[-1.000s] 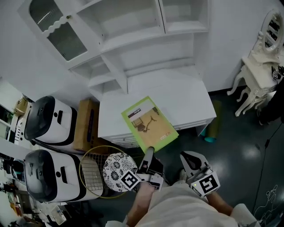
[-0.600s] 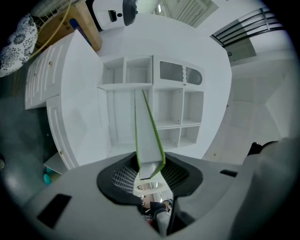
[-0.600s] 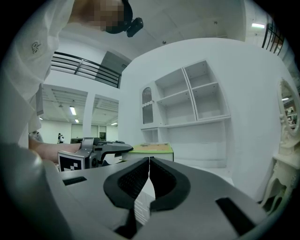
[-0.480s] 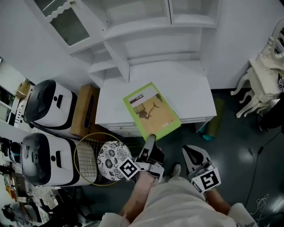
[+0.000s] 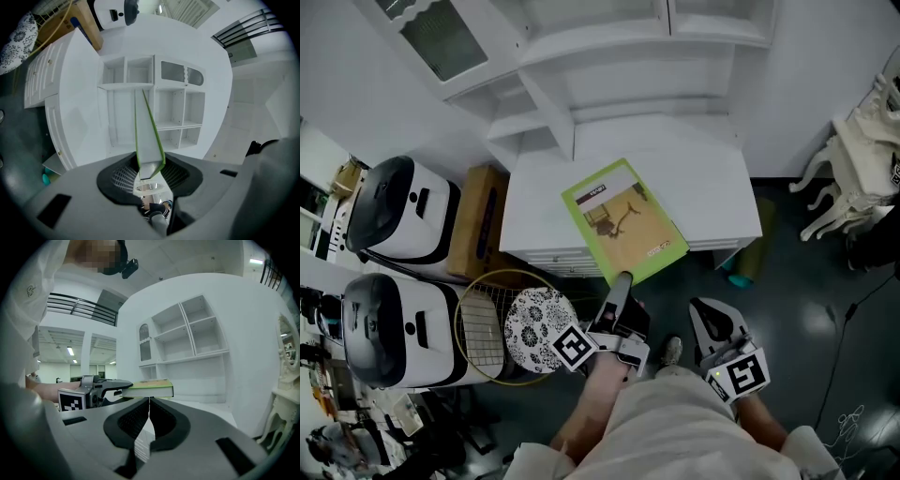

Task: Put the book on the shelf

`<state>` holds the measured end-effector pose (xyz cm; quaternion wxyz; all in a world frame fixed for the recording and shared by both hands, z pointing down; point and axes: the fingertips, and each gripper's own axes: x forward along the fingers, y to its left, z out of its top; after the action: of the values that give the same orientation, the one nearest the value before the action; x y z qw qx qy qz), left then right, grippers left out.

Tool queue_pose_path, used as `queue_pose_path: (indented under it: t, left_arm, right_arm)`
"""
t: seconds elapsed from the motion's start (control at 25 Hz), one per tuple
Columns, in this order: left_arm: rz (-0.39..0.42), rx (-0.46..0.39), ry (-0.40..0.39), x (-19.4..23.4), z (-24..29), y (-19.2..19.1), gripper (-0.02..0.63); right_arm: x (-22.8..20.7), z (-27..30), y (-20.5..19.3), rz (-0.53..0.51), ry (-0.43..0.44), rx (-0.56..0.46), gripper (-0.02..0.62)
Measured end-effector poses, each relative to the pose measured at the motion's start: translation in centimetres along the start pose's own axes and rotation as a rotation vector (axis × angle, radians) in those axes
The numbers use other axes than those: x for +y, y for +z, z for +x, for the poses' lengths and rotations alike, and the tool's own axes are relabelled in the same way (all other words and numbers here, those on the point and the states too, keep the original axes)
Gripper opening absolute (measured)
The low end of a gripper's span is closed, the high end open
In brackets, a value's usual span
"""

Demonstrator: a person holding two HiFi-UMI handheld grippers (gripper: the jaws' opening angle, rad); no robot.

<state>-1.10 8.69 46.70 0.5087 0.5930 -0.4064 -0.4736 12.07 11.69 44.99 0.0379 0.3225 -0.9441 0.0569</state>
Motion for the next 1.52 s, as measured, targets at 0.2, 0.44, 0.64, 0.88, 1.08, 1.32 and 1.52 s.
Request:
queue_pose_path:
  t: [0.2,0.44,0.64,0.88,1.08,1.32,1.52]
  left_arm:
    - [-0.010,0.023,0.005,0.7,1.4,2.4,0.143]
    - [-0.008,0.062,-0.009,0.9,3.3,6.3,0.143]
    - [-0.013,0.090,-0.012,1.1,4.3,8.0,0.143]
    - [-0.024,0.121,-0.006,1.0,6.8,12.9,0.143]
    - [-0.014,0.155,0.000,1.1,7.7,14.8,0.143]
    - [-0.020,0.182,0.009,1.4,8.7,15.7,0.143]
    - [-0.032,0.191,0.011,1.8,10.2,15.3,0.143]
  right_arm:
    - [-0.2,2.6,0.5,0.000,-0.045,0.005,0.018]
    - [0.1,6.8,1.6,-0.009,-0.087,-0.008,0.018]
    - [0.3,8.9,2.0,-0.015,-0.125,-0.020,0.018]
    - [0.0,14.0,3.0,-0.015,-0.175,-0.013,0.018]
    - [0.5,15.8,3.3,-0.024,-0.206,-0.013,0.018]
    - [0.6,16.7,3.0,-0.027,-0.223,0.003,0.018]
    - [-1.1,17.4,2.9,-0.018,-0.216,0.016,0.018]
